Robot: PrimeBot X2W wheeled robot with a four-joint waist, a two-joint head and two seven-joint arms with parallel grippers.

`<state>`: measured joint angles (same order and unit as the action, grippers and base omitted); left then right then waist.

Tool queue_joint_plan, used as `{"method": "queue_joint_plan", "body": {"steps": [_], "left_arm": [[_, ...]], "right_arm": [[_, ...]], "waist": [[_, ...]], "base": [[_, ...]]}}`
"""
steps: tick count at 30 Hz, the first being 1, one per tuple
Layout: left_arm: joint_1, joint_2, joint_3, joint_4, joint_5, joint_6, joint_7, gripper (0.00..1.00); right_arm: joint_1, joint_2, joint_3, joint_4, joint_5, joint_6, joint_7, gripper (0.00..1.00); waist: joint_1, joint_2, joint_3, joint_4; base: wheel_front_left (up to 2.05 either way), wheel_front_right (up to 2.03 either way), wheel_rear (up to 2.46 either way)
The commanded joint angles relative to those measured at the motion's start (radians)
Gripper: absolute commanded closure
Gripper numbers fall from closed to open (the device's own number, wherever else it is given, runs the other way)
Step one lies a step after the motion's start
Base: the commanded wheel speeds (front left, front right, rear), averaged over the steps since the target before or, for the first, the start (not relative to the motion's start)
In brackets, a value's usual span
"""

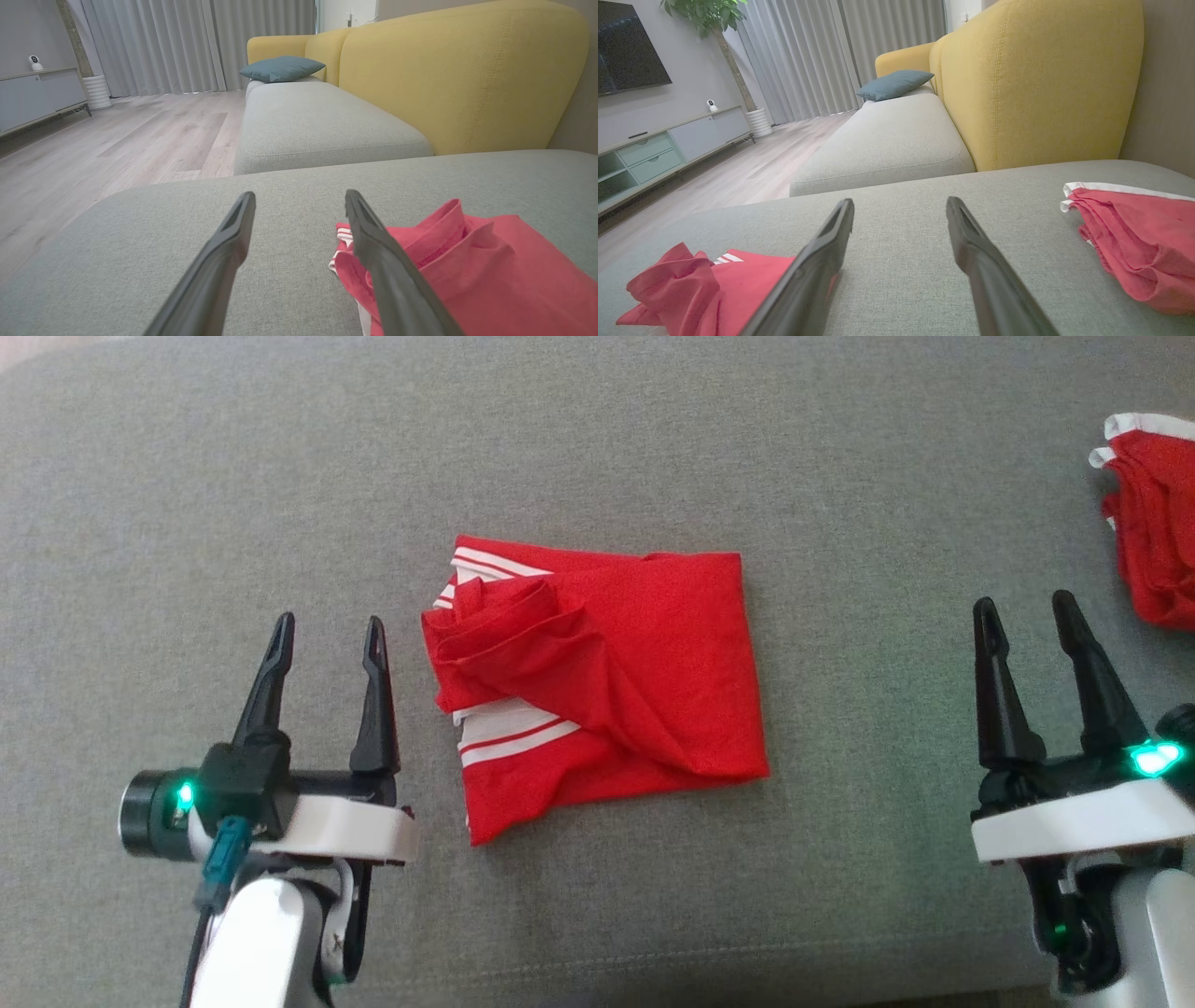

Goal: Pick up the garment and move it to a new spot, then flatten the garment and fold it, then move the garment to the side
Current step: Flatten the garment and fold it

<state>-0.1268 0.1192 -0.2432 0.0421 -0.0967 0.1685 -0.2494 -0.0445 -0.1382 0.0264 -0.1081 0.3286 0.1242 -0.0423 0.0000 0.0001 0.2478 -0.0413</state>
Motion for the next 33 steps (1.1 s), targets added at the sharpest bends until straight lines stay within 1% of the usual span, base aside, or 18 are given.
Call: {"method": "queue_joint_plan", "body": {"steps": [1, 7, 8, 9, 12, 14, 21, 22, 28, 31, 33], "left_arm": [[-0.01, 0.019, 0.034, -0.029, 0.006, 0.009, -0.007, 0.0], [-0.012, 0.024, 0.029, -0.035, 0.005, 0.011, -0.005, 0.0], [-0.014, 0.024, 0.028, -0.036, 0.005, 0.011, -0.005, 0.0], [-0.016, 0.024, 0.027, -0.037, 0.005, 0.012, -0.005, 0.0], [-0.026, 0.024, 0.022, -0.039, 0.005, 0.012, -0.005, 0.0], [-0.034, 0.023, 0.018, -0.04, 0.005, 0.01, -0.005, 0.0], [-0.064, 0.014, 0.001, -0.04, 0.005, 0.009, -0.008, 0.0], [-0.064, 0.014, 0.001, -0.04, 0.005, 0.009, -0.008, 0.0], [-0.082, 0.003, -0.007, -0.033, 0.001, 0.011, -0.01, 0.0], [-0.085, 0.0, -0.008, -0.029, 0.0, 0.013, -0.011, 0.0], [-0.086, -0.002, -0.009, -0.028, -0.001, 0.014, -0.012, 0.0]], "right_arm": [[0.007, -0.005, 0.015, -0.038, -0.002, 0.007, 0.003, 0.0], [0.005, -0.009, 0.019, -0.034, -0.007, 0.007, 0.015, 0.0], [0.0, -0.012, 0.027, -0.029, -0.004, 0.007, 0.02, 0.31], [-0.008, -0.017, 0.038, -0.022, 0.0, 0.007, 0.026, 1.0], [-0.052, -0.03, 0.09, 0.022, 0.015, 0.007, 0.037, 1.0], [-0.099, -0.035, 0.148, 0.068, 0.027, 0.007, 0.039, 1.0], [-0.312, -0.034, 0.437, 0.31, 0.085, 0.007, 0.028, 1.0], [-0.312, -0.034, 0.437, 0.31, 0.085, 0.007, 0.028, 1.0], [-0.459, -0.019, 0.599, 0.518, 0.154, 0.007, -0.005, 1.0], [-0.502, -0.012, 0.671, 0.577, 0.201, 0.007, -0.022, 1.0], [-0.518, -0.01, 0.716, 0.593, 0.244, 0.007, -0.033, 1.0]], "waist": [[0.0, -0.0001, -0.001, 0.001], [0.0, -0.0001, 0.001, 0.004], [0.0, -0.0001, 0.002, 0.005], [0.0, -0.0001, 0.004, 0.006], [0.0, -0.0001, 0.015, 0.014], [0.0, -0.0001, 0.025, 0.022], [0.0, -0.0001, 0.064, 0.065], [0.0, -0.0001, 0.064, 0.065], [0.0, -0.0001, 0.089, 0.107], [0.0, -0.0001, 0.093, 0.116], [0.0, -0.0001, 0.095, 0.119]], "base": [[0.0, 0.0, 0.0], [0.0, 0.0, 0.0], [0.0, 0.0, 0.0], [0.0, 0.0, 0.0], [0.0, 0.0, 0.0], [0.0, 0.0, 0.0], [0.0, 0.0, 0.0], [0.0, 0.0, 0.0], [0.0, 0.0, 0.0], [0.0, 0.0, 0.0], [0.0, 0.0, 0.0]]}}
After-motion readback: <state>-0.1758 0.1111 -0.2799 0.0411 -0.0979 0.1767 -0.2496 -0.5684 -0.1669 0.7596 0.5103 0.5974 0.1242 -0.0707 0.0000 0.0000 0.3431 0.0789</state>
